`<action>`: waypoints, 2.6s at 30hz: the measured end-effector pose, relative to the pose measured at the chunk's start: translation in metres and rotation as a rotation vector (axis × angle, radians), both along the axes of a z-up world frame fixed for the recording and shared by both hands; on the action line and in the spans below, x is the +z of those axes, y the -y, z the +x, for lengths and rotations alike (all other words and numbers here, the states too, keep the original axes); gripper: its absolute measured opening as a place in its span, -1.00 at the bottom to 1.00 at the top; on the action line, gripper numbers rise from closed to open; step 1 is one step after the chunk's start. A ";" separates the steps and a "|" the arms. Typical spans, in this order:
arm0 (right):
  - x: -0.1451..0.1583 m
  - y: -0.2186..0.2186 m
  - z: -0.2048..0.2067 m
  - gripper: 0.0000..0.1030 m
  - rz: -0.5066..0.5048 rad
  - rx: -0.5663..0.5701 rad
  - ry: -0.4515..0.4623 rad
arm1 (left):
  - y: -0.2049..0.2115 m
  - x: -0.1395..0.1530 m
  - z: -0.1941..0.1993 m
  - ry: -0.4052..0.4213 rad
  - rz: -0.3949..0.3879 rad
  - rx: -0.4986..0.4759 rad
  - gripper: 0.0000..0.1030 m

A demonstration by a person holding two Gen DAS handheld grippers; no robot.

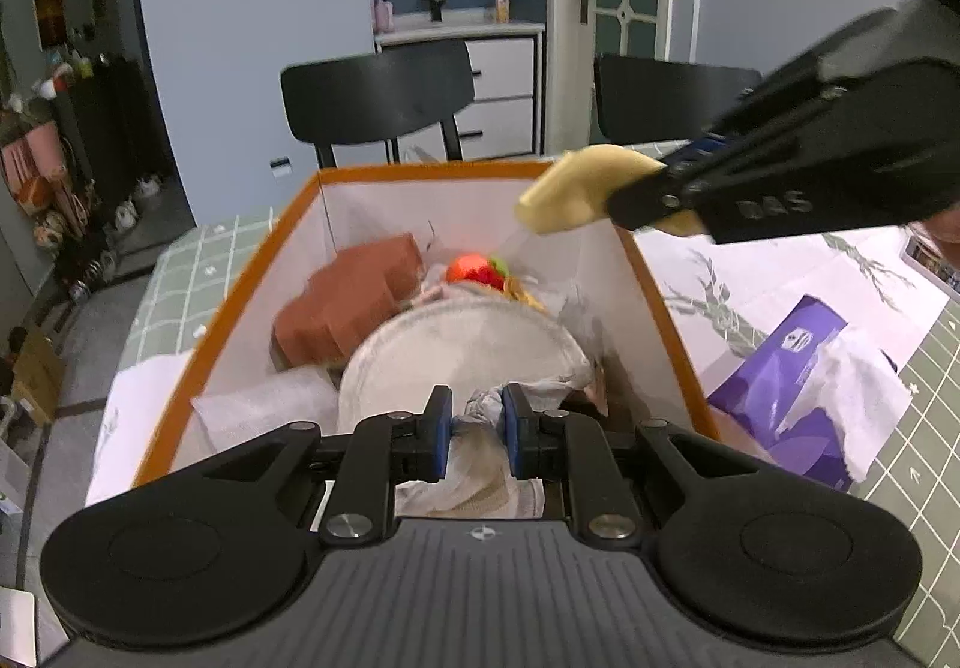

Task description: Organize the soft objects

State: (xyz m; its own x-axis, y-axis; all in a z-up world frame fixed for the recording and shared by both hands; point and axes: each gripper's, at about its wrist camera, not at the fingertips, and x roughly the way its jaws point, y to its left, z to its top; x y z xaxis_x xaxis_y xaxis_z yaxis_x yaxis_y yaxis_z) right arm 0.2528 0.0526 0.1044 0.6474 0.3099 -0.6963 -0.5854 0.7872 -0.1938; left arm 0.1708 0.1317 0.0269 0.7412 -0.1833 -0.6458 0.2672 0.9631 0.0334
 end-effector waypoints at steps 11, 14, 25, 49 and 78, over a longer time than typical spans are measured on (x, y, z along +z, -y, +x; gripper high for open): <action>-0.035 -0.036 0.030 -0.82 -0.066 -0.010 -0.049 | -0.002 -0.010 0.005 -0.048 -0.027 -0.026 -0.62; -0.043 -0.039 0.034 -0.82 -0.093 -0.009 -0.053 | -0.001 -0.014 0.005 -0.054 -0.026 -0.033 -0.61; -0.049 -0.033 0.039 -0.06 -0.093 -0.051 -0.031 | 0.006 -0.015 -0.004 -0.039 0.046 -0.052 0.42; 0.009 0.020 -0.080 0.91 0.369 -0.112 0.010 | -0.028 0.044 -0.088 0.111 -0.157 0.203 0.77; -0.020 0.051 -0.149 0.95 0.390 -0.327 0.034 | 0.004 0.032 -0.111 0.083 0.050 0.390 0.88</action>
State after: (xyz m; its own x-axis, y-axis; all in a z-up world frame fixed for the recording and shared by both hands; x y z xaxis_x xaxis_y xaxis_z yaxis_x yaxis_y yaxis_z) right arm 0.1043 0.0020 0.0840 0.7742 0.3200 -0.5461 -0.2944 0.9458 0.1368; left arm 0.0601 0.1275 0.0587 0.7993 0.1521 -0.5814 -0.1237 0.9884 0.0884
